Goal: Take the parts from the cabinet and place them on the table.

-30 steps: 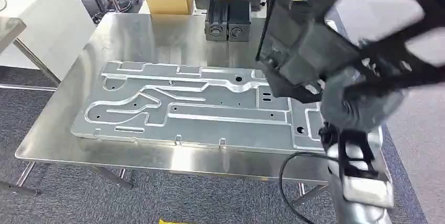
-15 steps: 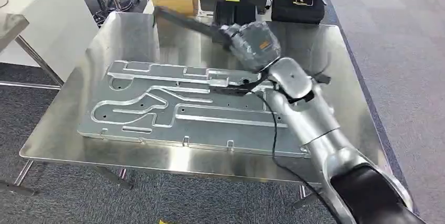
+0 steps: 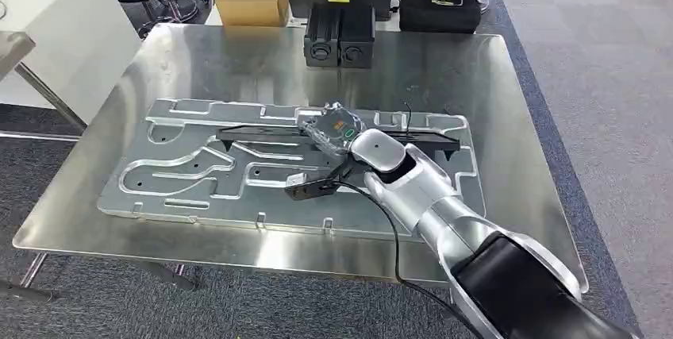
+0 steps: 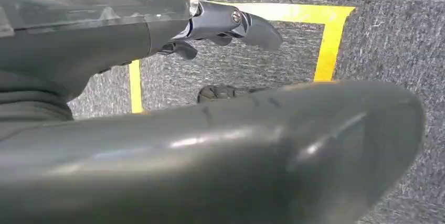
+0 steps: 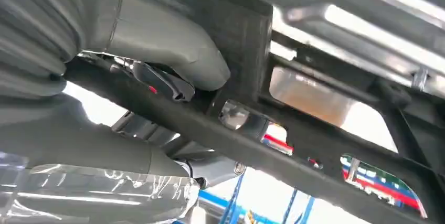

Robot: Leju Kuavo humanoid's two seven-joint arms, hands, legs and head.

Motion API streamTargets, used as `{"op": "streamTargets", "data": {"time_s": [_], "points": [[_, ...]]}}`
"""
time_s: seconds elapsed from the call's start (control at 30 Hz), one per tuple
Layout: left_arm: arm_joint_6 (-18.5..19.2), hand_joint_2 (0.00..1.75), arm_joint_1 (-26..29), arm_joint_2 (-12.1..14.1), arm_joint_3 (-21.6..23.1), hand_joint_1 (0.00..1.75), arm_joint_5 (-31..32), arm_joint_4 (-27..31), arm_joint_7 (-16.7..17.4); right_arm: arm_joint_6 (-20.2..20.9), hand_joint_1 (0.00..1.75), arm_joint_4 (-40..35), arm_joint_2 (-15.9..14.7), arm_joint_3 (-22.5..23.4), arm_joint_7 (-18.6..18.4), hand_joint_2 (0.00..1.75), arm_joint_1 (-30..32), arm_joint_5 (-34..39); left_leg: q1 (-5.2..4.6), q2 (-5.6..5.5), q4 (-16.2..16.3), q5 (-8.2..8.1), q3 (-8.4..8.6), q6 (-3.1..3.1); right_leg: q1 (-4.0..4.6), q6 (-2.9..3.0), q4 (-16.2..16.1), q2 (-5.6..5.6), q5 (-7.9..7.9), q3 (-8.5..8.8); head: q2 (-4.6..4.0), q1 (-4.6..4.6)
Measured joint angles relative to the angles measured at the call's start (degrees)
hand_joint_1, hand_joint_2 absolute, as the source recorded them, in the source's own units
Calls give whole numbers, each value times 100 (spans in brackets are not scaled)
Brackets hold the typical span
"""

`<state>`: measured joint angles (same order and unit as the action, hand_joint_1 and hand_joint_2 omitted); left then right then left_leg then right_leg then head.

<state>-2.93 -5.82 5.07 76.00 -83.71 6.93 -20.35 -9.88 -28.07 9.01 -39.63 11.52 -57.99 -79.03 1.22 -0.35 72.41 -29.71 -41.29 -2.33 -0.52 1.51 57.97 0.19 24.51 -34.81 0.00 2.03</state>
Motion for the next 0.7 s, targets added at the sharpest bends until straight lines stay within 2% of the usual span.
{"op": "streamTargets", "data": {"time_s": [0.07, 0.1, 0.13, 0.2, 0.23, 0.27, 0.3, 0.33, 0.4, 0.43, 0.47, 0.5, 0.53, 0.57, 0.6, 0.63, 0.7], "points": [[33, 0, -1, 2, 0, 0, 0, 0, -17, 44, 175, 79, 28, -50, 22, 175, -34, 22, 14, 4, -1097, 527, 522, 21, -6, -43, 45, 18, 35, 13, 0, 0], [50, 0, -7, 2, 0, 0, 0, 0, -24, 39, 175, 118, 42, -81, 26, 175, -37, 22, 6, 2, -1369, 472, 649, 49, 7, -70, 64, 24, 52, 4, 0, 0], [72, 0, -12, 2, 0, 0, -2, 0, -50, 2, 175, 158, 44, -109, 28, 175, -29, 15, -25, -10, -1395, 502, 663, 101, 33, -103, 81, 47, 59, -8, 0, -2], [122, 0, -1, 0, 0, 0, 0, 0, -120, -119, 175, 226, 63, -184, 28, 175, 46, -15, -37, -9, -1381, 508, 656, 153, 32, -165, 46, 46, 41, 8, 0, 0], [127, 0, 4, 0, 0, 0, 0, 0, -144, -195, 0, 256, 72, -221, 33, 0, 81, -15, -36, -9, -1385, 518, 657, 182, 33, -198, 38, 46, 34, 13, 0, 0], [131, 175, 4, -4, 0, 0, 0, 0, -197, -304, 0, 291, 83, -238, 37, 0, 112, -9, 7, 4, -1437, 557, 673, 238, 22, -238, 80, 40, 72, -8, 0, 0], [129, 175, -2, -9, 0, 0, 0, 0, -234, -361, 0, 317, 92, -243, 48, 0, 136, 24, 4, 6, -1442, 565, 674, 258, 12, -266, 229, 19, 195, -64, 0, -2], [114, 175, -6, -9, 0, 0, 0, 0, -249, -416, 0, 355, 94, -251, 72, 0, 163, 72, 4, 9, -1441, 568, 666, 289, 12, -287, 587, 12, 427, -230, 0, 0], [90, 175, 0, -7, 7, 0, 0, 0, -254, -502, 0, 431, 96, -288, 105, 0, 268, 159, -1, 15, -1437, 568, 654, 302, 6, -317, 1516, 11, 850, -662, 0, 0], [72, 175, 10, -7, 18, 0, 0, 0, -260, -529, 0, 459, 96, -293, 107, 0, 328, 201, -2, 14, -1435, 568, 651, 302, 5, -321, 1844, 11, 931, -825, 0, 0], [61, 175, 22, -4, 46, 0, 0, 0, -293, -542, 0, 485, 96, -302, 107, 0, 380, 242, -2, 12, -1433, 568, 653, 302, 3, -315, 1884, 11, 862, -854, 0, 0], [55, 175, 27, -4, 68, 0, 0, 0, -313, -555, 0, 501, 96, -310, 105, 0, 392, 267, -3, 8, -1428, 566, 655, 299, 2, -302, 1621, 11, 669, -732, 0, 0], [53, 175, 27, -7, 90, 0, 0, 0, -326, -570, 0, 512, 96, -317, 105, 0, 381, 286, -3, 4, -1421, 561, 658, 291, 3, -280, 1135, 11, 407, -492, 0, 0], [53, 0, 25, -7, 98, 0, 0, 0, -328, -584, 0, 520, 98, -319, 107, 0, 365, 293, -5, 3, -1415, 554, 666, 280, 7, -250, 592, 10, 165, -218, 0, 0], [53, 0, 25, -7, 101, 0, 0, 0, -345, -599, 0, 529, 98, -321, 107, 0, 352, 301, -4, 3, -1414, 546, 666, 262, 19, -203, 142, 2, 57, 0, 0, 0], [53, 0, 22, -9, 105, 0, 0, 0, -383, -638, 0, 534, 103, -324, 107, 0, 348, 339, -49, 2, -1384, 534, 644, 223, 58, -181, 61, -2, 80, 23, 0, 0], [53, 0, 29, -9, 120, 0, 0, 0, -411, -713, 0, 540, 103, -324, 142, 0, 357, 459, -32, 2, -1416, 547, 648, 158, 78, -138, 71, 10, 76, -2, 0, 0]]}}
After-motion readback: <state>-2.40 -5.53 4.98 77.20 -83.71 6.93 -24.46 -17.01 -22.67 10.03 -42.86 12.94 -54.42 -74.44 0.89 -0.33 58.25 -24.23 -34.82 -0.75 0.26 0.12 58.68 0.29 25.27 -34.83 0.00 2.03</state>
